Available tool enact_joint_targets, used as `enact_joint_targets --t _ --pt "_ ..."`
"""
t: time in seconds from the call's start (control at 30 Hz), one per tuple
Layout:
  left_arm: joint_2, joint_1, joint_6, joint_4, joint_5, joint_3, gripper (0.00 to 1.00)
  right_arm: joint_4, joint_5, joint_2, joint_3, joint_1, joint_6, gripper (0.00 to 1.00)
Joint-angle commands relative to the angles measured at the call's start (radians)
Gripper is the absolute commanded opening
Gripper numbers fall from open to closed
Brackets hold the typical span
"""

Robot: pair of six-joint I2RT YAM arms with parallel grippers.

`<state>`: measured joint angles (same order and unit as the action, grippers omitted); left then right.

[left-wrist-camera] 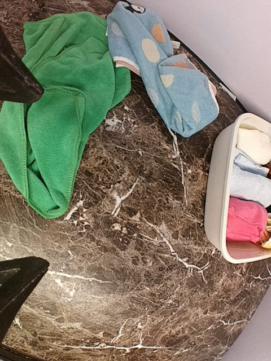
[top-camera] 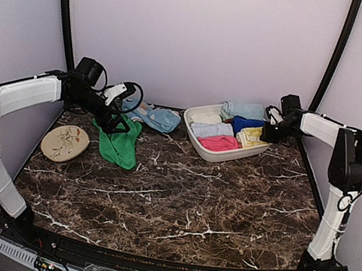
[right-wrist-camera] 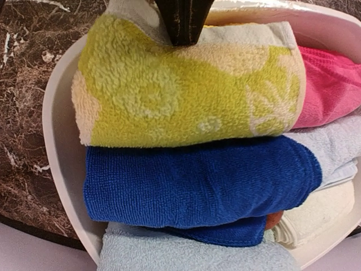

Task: Roll the towels
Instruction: Adjust the towel in the storage box.

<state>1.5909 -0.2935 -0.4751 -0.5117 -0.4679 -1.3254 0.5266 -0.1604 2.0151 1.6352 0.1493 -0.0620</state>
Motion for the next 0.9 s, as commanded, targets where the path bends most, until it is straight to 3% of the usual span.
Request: enact_joint_targets --t 0.0,0.17,0.2,0.3,0.43,0.47,0.5,0.53,0.57,0.67,0.7,0.8,0.87 --pt "-0.027 0.011 0.007 0.010 0.040 0.015 0.97 -0.007 0.015 0.086 0.085 -0.005 -0.010 0.00" --pt "-0.020 0.019 0.018 0.037 0.077 0.017 0.99 -0.007 0.039 0.117 0.114 -0.003 -0.009 0.00" --pt "-0.014 0.019 0.019 0.046 0.089 0.016 0.99 -0.034 0.048 0.093 0.080 0.001 -0.011 0.00" --pt "0.026 0.021 0.035 0.058 0.136 -0.006 0.99 -0.141 0.089 -0.040 -0.038 0.016 -0.005 0.13" --pt "0.116 0.028 0.074 0.085 0.187 -0.060 0.99 -0.208 0.131 -0.223 -0.127 0.054 0.000 0.20" --pt "0.141 0.029 0.085 0.095 0.205 -0.078 0.99 -0.227 0.147 -0.265 -0.151 0.069 -0.003 0.27" --pt "0.167 0.029 0.091 0.103 0.229 -0.095 0.99 -0.249 0.159 -0.308 -0.176 0.089 -0.005 0.47" --pt "0.198 0.030 0.095 0.111 0.249 -0.111 0.99 -0.276 0.171 -0.348 -0.199 0.104 -0.007 0.89" --pt "0.229 0.032 0.097 0.113 0.256 -0.132 0.98 -0.296 0.191 -0.398 -0.223 0.120 -0.011 0.99" --pt "0.317 0.048 0.121 0.104 0.277 -0.187 0.90 -0.431 0.204 -0.533 -0.335 0.138 -0.037 1.00" --pt "0.346 0.053 0.129 0.100 0.290 -0.210 0.88 -0.540 0.222 -0.575 -0.394 0.136 -0.125 1.00" --pt "0.415 0.072 0.156 0.092 0.330 -0.246 0.87 -0.632 0.222 -0.643 -0.526 0.112 -0.125 1.00" --pt "0.448 0.089 0.177 0.097 0.337 -0.273 0.87 -0.711 0.076 -0.669 -0.599 0.107 -0.284 1.00"
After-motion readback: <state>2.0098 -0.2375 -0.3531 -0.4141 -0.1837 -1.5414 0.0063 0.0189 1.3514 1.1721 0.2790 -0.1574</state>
